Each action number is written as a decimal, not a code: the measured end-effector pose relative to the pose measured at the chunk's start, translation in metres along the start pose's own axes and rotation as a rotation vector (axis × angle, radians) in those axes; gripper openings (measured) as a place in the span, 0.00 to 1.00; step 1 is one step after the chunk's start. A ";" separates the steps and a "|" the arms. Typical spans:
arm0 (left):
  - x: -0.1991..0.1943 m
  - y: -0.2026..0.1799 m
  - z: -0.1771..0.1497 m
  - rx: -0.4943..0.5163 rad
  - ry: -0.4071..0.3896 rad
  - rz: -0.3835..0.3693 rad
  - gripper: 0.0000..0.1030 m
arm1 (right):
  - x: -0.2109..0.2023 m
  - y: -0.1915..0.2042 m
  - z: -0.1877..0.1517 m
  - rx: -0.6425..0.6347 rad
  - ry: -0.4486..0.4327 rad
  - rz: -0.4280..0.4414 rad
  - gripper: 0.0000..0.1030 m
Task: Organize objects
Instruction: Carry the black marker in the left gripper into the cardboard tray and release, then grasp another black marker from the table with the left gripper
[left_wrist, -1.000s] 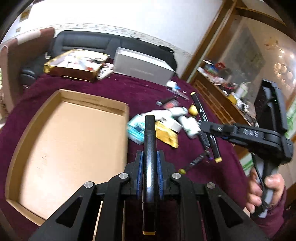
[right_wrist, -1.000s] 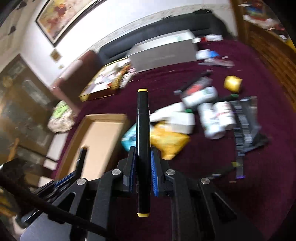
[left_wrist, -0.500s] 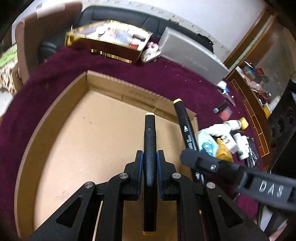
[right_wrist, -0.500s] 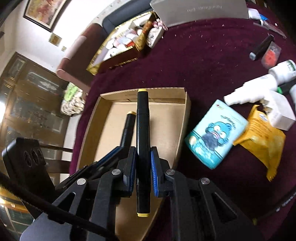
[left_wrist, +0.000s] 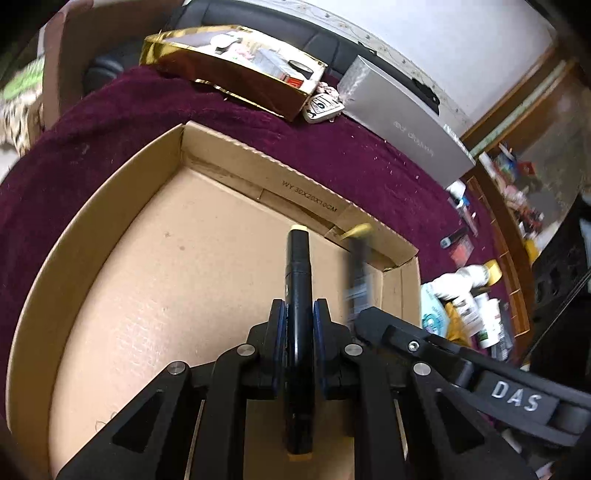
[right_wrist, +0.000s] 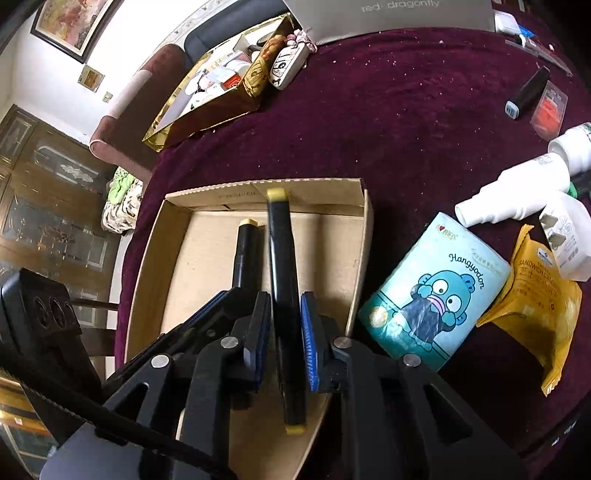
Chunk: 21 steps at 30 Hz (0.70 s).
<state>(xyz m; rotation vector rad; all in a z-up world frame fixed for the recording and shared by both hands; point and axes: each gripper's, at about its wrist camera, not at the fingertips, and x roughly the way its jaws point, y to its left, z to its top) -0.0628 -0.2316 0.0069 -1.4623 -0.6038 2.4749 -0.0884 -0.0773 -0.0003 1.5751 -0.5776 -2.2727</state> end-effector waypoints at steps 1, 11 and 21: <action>-0.002 0.002 0.000 -0.016 0.000 -0.005 0.12 | -0.002 0.000 -0.001 -0.006 -0.004 -0.005 0.15; -0.082 -0.036 -0.015 0.062 -0.146 -0.029 0.46 | -0.131 0.007 -0.022 -0.208 -0.327 -0.065 0.56; -0.060 -0.141 -0.071 0.282 -0.035 -0.172 0.57 | -0.215 -0.148 -0.068 0.067 -0.442 -0.204 0.96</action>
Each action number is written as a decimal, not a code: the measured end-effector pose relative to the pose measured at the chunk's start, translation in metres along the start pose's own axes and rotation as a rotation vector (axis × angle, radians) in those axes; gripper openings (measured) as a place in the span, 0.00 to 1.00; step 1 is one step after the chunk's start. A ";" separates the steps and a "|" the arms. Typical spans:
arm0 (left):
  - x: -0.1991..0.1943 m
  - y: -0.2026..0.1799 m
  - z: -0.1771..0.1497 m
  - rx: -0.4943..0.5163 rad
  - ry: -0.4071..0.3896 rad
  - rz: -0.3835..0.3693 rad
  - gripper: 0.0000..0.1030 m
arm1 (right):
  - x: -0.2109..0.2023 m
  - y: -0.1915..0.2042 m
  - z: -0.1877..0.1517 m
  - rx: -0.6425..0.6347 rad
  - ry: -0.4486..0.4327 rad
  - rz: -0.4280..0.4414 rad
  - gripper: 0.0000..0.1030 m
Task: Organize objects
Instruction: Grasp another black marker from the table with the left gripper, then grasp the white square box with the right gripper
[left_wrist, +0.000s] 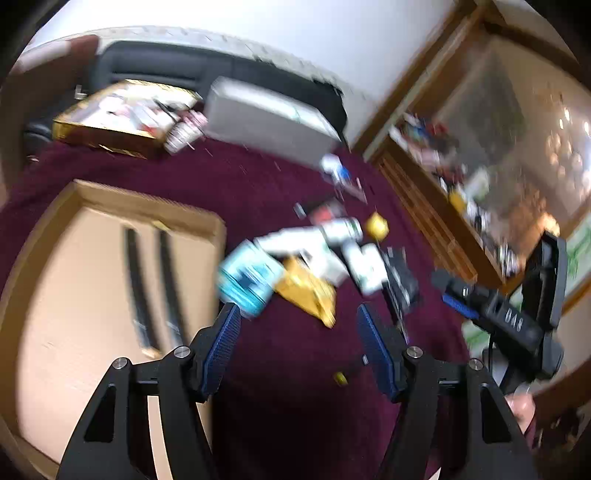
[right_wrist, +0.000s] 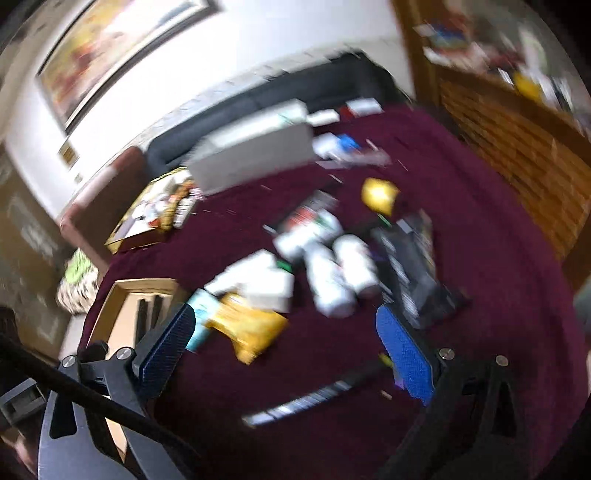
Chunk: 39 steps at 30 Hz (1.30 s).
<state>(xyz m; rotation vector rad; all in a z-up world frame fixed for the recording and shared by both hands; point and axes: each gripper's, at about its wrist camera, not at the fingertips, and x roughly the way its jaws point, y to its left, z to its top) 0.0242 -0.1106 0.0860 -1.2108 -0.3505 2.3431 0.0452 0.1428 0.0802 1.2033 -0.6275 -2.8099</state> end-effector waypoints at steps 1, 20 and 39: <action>0.010 -0.007 -0.005 0.017 0.020 -0.007 0.57 | 0.000 -0.015 -0.003 0.032 0.011 -0.001 0.96; 0.122 -0.118 -0.056 0.526 0.150 0.164 0.57 | -0.014 -0.120 -0.016 0.205 0.004 0.004 0.96; 0.085 -0.099 -0.073 0.369 0.181 0.028 0.11 | -0.004 -0.110 -0.009 0.168 0.061 0.011 0.96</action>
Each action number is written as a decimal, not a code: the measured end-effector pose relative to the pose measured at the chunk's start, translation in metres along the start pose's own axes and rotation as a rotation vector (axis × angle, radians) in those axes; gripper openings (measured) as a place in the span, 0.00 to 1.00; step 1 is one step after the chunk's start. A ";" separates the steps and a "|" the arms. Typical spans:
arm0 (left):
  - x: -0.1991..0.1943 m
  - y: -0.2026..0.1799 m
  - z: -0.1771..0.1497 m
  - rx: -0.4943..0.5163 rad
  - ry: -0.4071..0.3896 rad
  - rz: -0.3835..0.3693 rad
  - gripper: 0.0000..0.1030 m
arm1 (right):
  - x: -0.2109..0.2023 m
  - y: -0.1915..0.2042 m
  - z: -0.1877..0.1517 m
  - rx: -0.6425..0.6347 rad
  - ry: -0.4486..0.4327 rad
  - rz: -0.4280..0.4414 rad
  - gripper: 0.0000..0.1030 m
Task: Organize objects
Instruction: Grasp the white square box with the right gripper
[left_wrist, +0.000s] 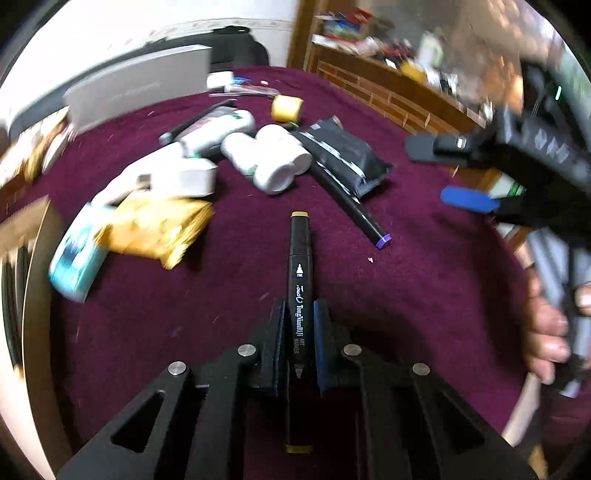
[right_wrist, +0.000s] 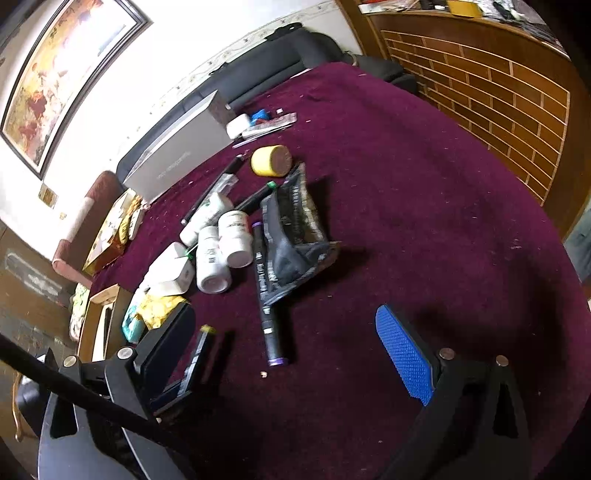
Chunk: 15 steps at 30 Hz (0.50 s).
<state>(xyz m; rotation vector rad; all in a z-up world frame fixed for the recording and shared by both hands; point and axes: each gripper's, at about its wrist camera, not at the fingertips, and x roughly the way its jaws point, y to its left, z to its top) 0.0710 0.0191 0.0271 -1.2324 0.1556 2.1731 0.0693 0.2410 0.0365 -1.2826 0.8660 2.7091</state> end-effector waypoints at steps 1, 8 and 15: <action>-0.011 0.008 -0.004 -0.027 -0.016 -0.007 0.11 | 0.001 0.006 0.001 -0.015 0.004 0.017 0.96; -0.068 0.053 -0.033 -0.179 -0.116 -0.032 0.11 | 0.020 0.064 0.009 -0.151 0.048 0.099 0.96; -0.099 0.076 -0.048 -0.244 -0.189 -0.039 0.11 | 0.066 0.134 0.001 -0.295 0.181 0.172 0.85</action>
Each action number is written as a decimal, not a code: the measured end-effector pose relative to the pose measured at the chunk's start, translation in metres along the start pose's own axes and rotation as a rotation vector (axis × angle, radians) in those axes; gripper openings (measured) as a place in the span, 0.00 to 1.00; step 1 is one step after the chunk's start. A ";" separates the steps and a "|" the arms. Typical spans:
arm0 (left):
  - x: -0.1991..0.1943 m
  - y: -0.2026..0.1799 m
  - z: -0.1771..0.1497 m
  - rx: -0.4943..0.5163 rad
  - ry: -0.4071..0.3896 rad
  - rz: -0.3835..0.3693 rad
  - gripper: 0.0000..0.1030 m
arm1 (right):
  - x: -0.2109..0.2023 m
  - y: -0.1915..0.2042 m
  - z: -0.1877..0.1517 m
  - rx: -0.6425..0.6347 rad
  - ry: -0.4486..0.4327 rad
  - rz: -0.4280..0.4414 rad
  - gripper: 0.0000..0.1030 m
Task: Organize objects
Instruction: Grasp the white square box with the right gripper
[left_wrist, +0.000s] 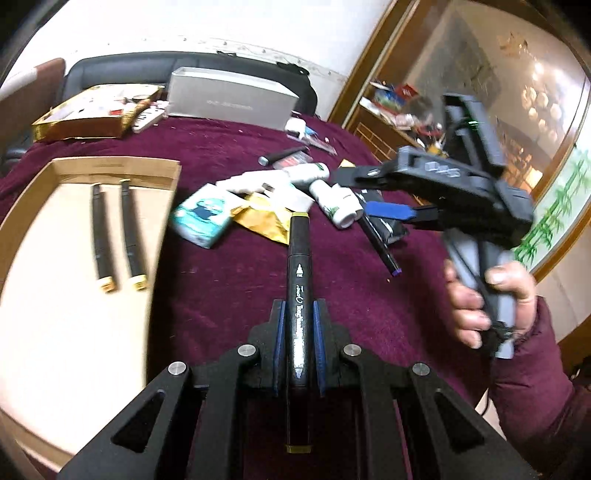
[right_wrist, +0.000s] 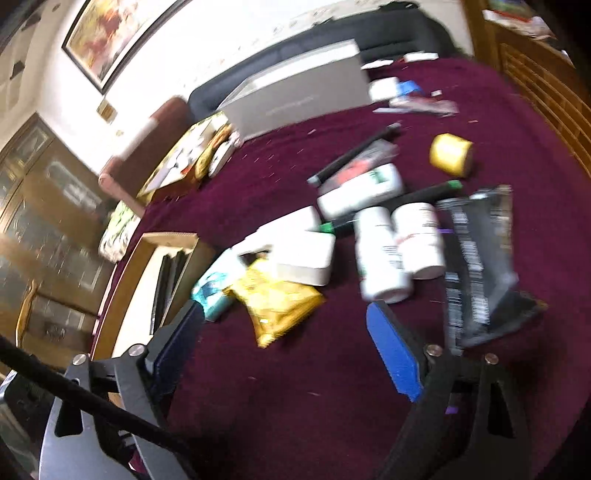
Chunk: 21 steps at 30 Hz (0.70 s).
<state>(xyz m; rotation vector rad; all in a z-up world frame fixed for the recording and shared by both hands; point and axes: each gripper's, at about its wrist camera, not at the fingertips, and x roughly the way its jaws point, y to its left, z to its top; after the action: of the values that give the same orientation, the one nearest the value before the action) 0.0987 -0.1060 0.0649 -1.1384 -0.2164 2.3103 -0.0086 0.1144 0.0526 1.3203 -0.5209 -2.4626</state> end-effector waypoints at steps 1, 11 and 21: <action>-0.005 0.003 0.000 -0.010 -0.007 -0.005 0.11 | 0.008 0.006 0.002 -0.015 0.009 -0.016 0.85; -0.028 0.038 -0.002 -0.084 -0.057 -0.015 0.11 | 0.060 -0.001 0.028 0.060 0.089 -0.129 0.85; -0.031 0.051 -0.009 -0.118 -0.059 -0.007 0.11 | 0.088 0.008 0.030 0.022 0.095 -0.233 0.50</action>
<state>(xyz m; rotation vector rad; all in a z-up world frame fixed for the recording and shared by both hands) 0.0998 -0.1660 0.0613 -1.1245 -0.3834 2.3533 -0.0802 0.0753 0.0069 1.5781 -0.3923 -2.5661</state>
